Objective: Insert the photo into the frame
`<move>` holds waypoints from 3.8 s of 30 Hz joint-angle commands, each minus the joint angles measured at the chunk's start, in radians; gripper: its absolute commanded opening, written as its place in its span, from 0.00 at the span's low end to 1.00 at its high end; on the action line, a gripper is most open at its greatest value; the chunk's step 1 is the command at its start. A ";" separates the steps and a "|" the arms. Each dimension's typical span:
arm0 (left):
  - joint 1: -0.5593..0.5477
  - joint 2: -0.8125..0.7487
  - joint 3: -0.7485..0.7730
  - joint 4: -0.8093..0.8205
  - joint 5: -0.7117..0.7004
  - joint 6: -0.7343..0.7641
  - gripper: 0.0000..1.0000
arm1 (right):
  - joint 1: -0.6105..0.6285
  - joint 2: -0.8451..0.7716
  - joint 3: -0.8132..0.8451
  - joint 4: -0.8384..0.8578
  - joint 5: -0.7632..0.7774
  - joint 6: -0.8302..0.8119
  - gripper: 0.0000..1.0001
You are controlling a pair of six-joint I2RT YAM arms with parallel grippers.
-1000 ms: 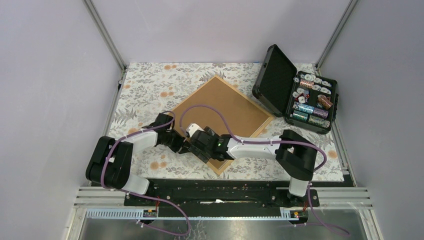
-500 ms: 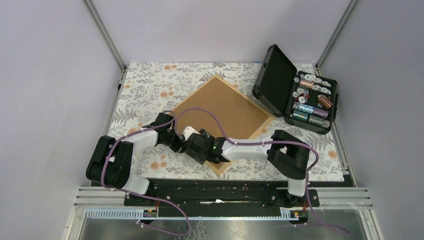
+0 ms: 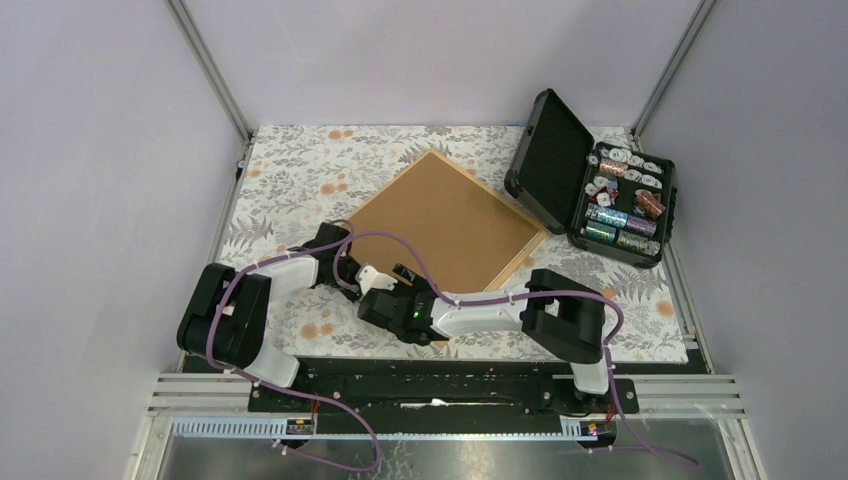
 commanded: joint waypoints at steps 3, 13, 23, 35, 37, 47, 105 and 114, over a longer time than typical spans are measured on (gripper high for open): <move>-0.010 0.106 -0.083 -0.134 -0.345 0.055 0.00 | -0.017 -0.037 0.024 -0.061 0.233 -0.068 0.80; -0.013 0.107 -0.082 -0.136 -0.346 0.059 0.00 | -0.023 -0.121 -0.021 -0.046 0.113 -0.049 0.82; -0.016 0.101 -0.085 -0.132 -0.345 0.066 0.00 | -0.134 -0.262 -0.112 -0.100 -0.388 0.179 0.86; -0.015 0.101 -0.084 -0.132 -0.346 0.064 0.00 | -0.044 -0.151 -0.082 -0.144 -0.274 0.052 0.82; -0.016 0.101 -0.084 -0.131 -0.348 0.062 0.00 | -0.038 -0.130 -0.077 -0.140 -0.242 0.039 0.81; -0.029 0.120 -0.068 -0.147 -0.361 0.057 0.00 | 0.009 0.001 -0.015 -0.238 0.132 0.043 0.80; 0.456 0.136 0.384 0.136 -0.004 0.468 0.94 | -0.466 0.153 0.304 0.043 -1.057 0.505 0.73; 0.417 0.491 0.856 0.005 0.022 0.594 0.99 | -0.488 0.058 0.278 -0.075 -1.033 0.505 0.72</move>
